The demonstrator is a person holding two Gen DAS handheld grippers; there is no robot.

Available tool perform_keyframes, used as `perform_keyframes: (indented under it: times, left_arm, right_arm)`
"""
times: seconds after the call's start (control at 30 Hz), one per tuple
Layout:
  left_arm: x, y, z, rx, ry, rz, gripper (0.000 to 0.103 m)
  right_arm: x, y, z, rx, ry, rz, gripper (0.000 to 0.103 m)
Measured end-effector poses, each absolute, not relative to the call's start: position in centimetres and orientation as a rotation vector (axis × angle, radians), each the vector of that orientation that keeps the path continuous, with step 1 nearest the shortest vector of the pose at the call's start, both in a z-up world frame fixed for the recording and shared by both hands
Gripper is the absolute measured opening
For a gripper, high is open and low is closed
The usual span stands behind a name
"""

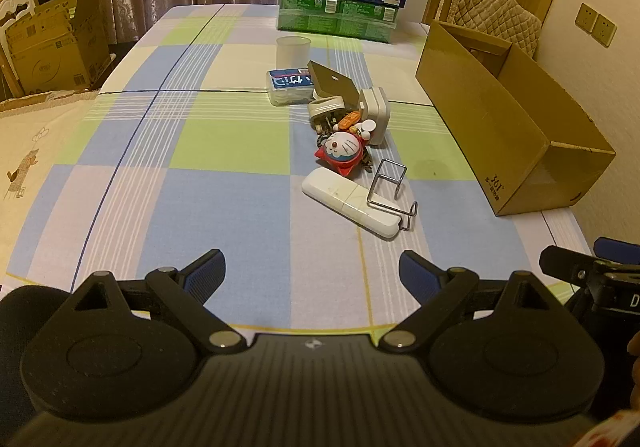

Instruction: Organize rigid objects

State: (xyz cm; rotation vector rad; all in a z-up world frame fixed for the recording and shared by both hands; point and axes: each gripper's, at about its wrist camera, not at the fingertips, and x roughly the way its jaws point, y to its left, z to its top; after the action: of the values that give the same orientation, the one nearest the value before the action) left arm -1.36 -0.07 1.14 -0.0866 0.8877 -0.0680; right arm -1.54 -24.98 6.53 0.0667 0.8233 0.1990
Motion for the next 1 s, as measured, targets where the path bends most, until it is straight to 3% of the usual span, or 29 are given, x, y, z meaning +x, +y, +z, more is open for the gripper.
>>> perform_keyframes:
  times: [1.0]
  left_arm:
    - [-0.91,-0.10,1.17,-0.078,0.885,-0.067,0.092]
  right_arm:
    - [-1.31,-24.94,5.98,0.065,0.833,0.197,0.101]
